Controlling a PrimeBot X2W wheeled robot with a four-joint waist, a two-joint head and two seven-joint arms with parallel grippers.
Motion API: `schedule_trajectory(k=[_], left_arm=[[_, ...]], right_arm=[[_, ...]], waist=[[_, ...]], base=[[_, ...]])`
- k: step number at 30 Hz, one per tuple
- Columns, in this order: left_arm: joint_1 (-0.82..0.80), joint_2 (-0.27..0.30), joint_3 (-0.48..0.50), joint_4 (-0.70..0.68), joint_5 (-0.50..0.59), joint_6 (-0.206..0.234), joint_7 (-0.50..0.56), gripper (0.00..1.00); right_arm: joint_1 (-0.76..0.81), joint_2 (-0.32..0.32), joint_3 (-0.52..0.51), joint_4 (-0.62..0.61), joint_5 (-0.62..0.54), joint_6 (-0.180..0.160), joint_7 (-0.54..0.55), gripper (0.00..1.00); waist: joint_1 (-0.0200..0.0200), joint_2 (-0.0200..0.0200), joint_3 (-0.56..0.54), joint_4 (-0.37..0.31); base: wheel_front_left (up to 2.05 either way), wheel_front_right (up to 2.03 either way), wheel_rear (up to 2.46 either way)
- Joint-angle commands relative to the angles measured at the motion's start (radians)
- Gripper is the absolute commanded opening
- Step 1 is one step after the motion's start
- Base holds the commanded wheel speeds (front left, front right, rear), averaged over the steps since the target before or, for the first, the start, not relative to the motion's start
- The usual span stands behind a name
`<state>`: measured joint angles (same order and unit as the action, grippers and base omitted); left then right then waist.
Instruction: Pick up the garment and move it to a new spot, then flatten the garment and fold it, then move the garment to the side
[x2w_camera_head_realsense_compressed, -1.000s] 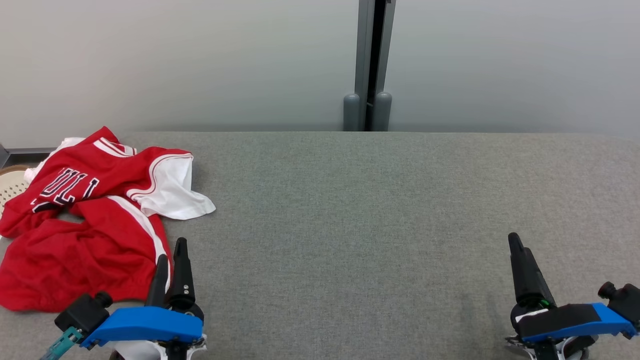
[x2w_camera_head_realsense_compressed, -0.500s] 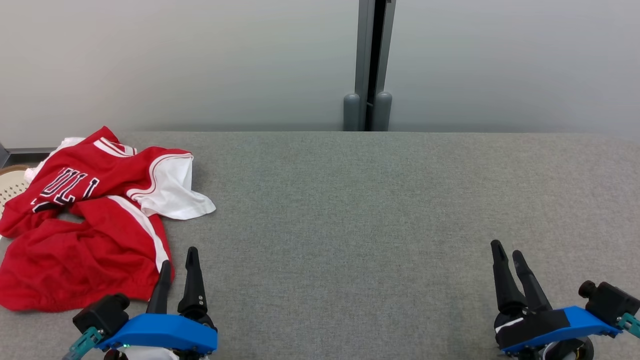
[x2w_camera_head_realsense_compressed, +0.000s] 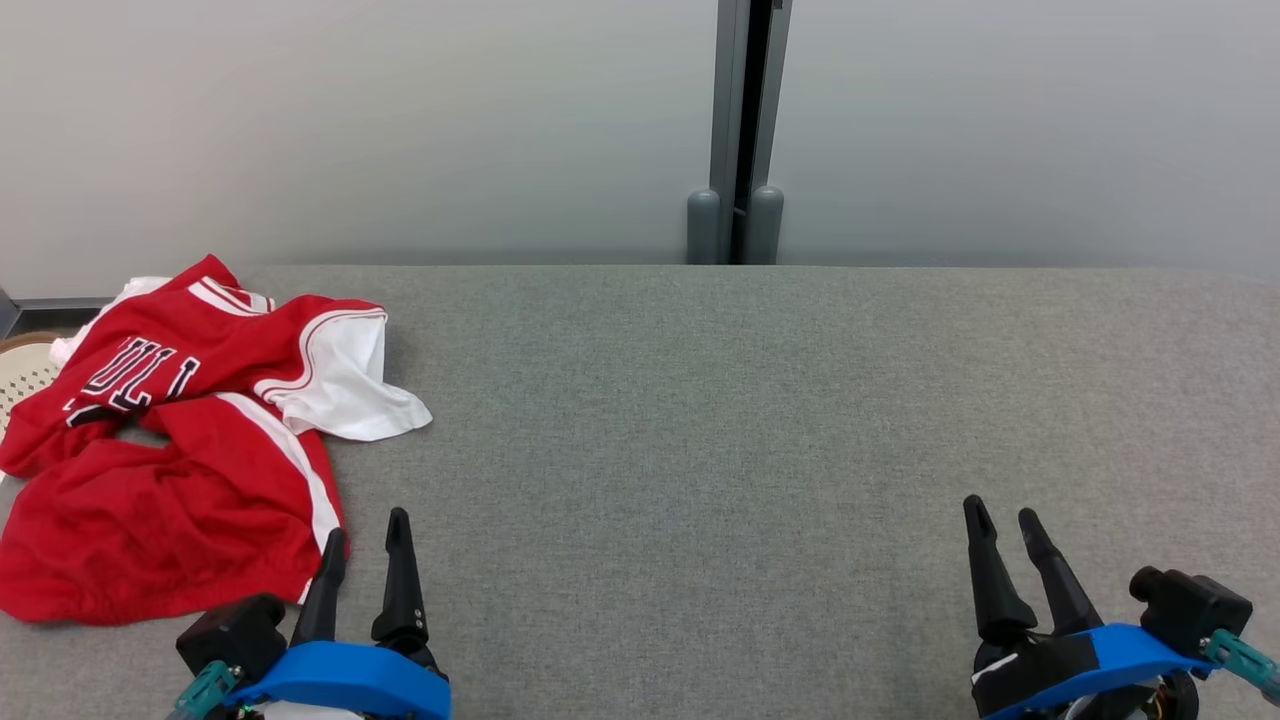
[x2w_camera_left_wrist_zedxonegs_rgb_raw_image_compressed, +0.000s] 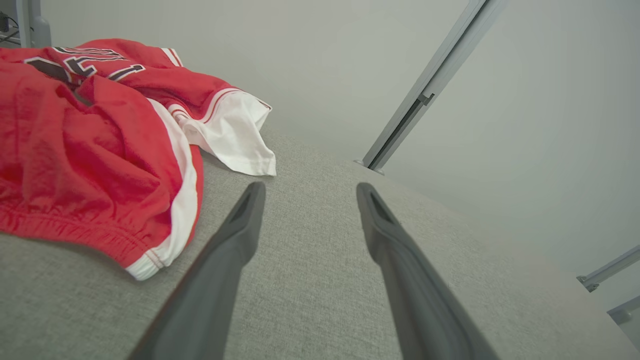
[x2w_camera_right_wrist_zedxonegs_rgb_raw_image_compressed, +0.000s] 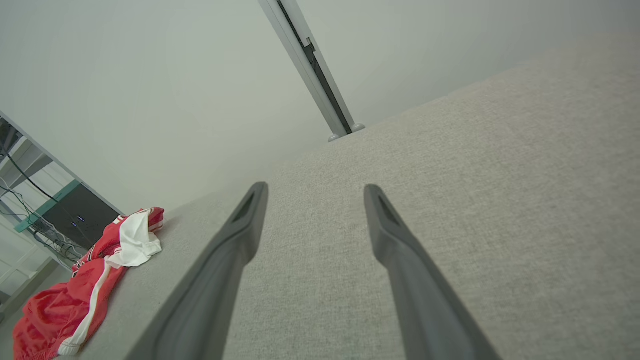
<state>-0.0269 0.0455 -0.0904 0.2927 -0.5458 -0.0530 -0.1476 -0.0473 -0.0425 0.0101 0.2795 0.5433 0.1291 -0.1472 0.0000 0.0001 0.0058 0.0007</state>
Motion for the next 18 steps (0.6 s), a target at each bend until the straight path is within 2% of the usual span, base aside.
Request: schedule_trajectory(k=[1, 18], left_arm=[[-0.004, 0.006, -0.007, -0.002, 0.033, 0.003, -0.011, 1.0], [0.002, 0.006, -0.016, 0.032, 0.168, 0.009, -0.05, 1.0]], right_arm=[[0.007, -0.008, 0.001, -0.004, -0.034, 0.002, -0.011, 1.0], [0.017, -0.009, 0.003, 0.001, -0.198, 0.002, -0.051, 1.0]], waist=[[0.0, -0.0001, -0.001, 0.0], [0.0, -0.0001, -0.004, 0.002]], base=[[0.0, 0.0, 0.0], [0.0, 0.0, 0.0]])
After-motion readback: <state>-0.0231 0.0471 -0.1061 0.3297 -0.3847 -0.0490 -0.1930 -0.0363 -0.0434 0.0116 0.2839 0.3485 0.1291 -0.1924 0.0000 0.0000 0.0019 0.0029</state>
